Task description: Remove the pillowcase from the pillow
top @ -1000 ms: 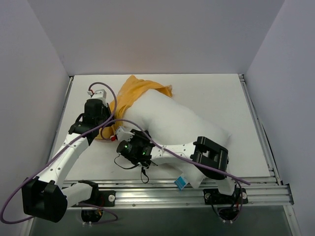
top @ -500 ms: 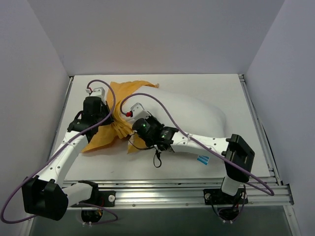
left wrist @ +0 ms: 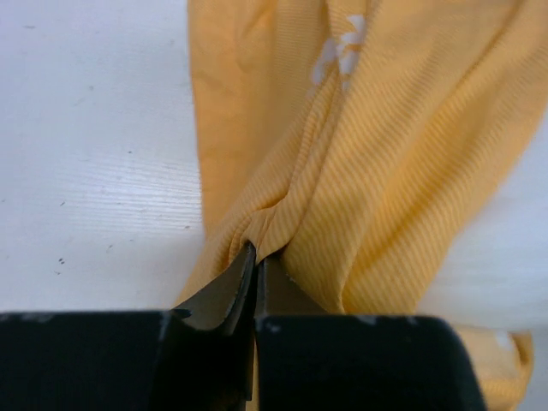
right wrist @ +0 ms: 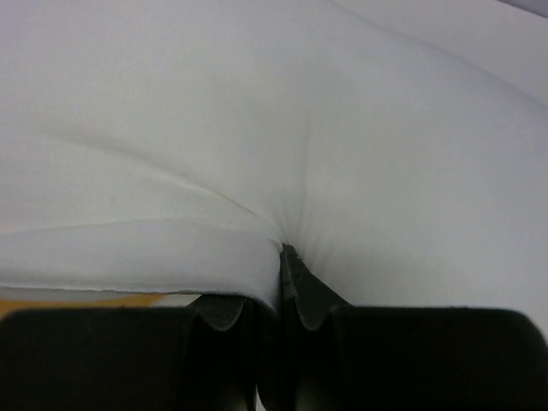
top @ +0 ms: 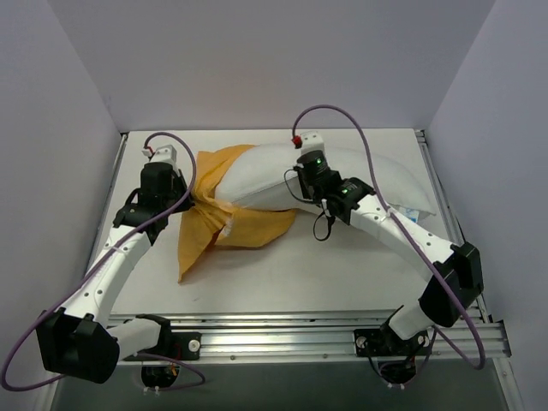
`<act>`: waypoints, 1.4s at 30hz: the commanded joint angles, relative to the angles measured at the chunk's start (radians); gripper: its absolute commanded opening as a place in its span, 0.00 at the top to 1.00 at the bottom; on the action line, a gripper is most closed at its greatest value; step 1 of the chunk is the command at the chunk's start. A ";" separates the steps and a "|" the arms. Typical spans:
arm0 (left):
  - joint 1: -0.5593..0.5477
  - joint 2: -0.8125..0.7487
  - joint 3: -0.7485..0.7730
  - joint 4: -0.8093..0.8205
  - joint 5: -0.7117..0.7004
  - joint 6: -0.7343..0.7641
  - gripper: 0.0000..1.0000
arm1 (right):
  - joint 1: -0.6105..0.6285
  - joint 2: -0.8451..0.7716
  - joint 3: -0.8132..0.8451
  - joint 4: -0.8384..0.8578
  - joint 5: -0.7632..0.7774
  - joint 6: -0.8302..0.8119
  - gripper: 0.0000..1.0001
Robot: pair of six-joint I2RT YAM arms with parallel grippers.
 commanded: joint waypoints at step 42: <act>0.216 0.219 0.436 -0.151 -0.096 0.061 0.97 | -0.448 0.069 0.588 -0.099 -0.230 0.093 1.00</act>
